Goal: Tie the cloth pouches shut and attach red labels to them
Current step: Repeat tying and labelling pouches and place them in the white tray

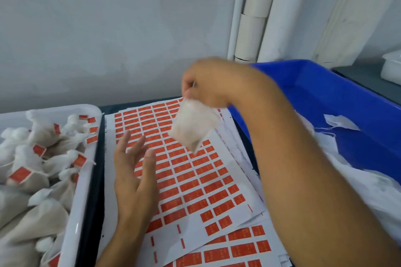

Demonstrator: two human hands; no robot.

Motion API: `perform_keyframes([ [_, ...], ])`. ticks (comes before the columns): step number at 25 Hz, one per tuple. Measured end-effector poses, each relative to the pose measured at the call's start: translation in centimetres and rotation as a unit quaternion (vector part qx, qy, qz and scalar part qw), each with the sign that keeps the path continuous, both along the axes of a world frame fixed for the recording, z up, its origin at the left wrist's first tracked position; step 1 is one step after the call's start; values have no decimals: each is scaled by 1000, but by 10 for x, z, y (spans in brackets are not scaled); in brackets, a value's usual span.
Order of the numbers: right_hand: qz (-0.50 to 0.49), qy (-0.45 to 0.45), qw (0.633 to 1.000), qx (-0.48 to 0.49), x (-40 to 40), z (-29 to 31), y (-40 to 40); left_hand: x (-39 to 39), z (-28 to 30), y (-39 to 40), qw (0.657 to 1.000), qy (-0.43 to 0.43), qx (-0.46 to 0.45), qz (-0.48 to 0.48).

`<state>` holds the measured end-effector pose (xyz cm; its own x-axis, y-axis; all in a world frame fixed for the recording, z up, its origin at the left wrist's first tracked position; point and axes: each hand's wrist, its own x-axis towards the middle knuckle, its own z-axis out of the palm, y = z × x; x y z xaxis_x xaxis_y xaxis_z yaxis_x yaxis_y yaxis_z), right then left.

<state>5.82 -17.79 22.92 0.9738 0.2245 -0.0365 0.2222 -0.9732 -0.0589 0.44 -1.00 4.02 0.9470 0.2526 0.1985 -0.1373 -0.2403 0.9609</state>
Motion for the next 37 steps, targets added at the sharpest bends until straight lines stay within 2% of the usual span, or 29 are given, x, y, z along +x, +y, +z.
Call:
perform_keyframes([
  [2,49,39,997,41,-3,-35,17,0,2,3,999,-16,-3,-38],
  [5,86,79,985,129,-5,-78,25,0,-5,-2,995,10,44,-92],
  [7,91,76,974,195,-5,-99,25,4,-12,-3,994,9,68,-83],
  [11,40,49,936,347,-11,-140,18,16,-25,6,1000,15,13,-14],
  [14,7,47,931,362,-18,-168,14,19,-27,10,999,12,-32,13],
  [18,-23,-7,932,362,-26,-188,12,20,-25,11,998,22,-53,25],
  [21,-26,-49,904,425,-33,-189,12,19,-26,10,998,24,-63,17],
  [23,-16,-67,879,471,-36,-188,17,17,-24,9,996,44,-74,-9],
  [26,-7,-81,856,511,-39,-189,26,13,-19,5,986,78,-78,-121],
  [28,-25,-78,834,545,-41,-188,26,11,-17,2,977,70,-82,-182],
  [31,-41,-76,803,590,-40,-188,23,12,-20,4,980,53,-58,-182],
  [34,-33,-96,816,569,-39,-188,21,15,-24,8,987,69,-8,-143],
  [37,-22,-158,870,467,-39,-190,15,14,-27,9,989,80,76,-103],
])
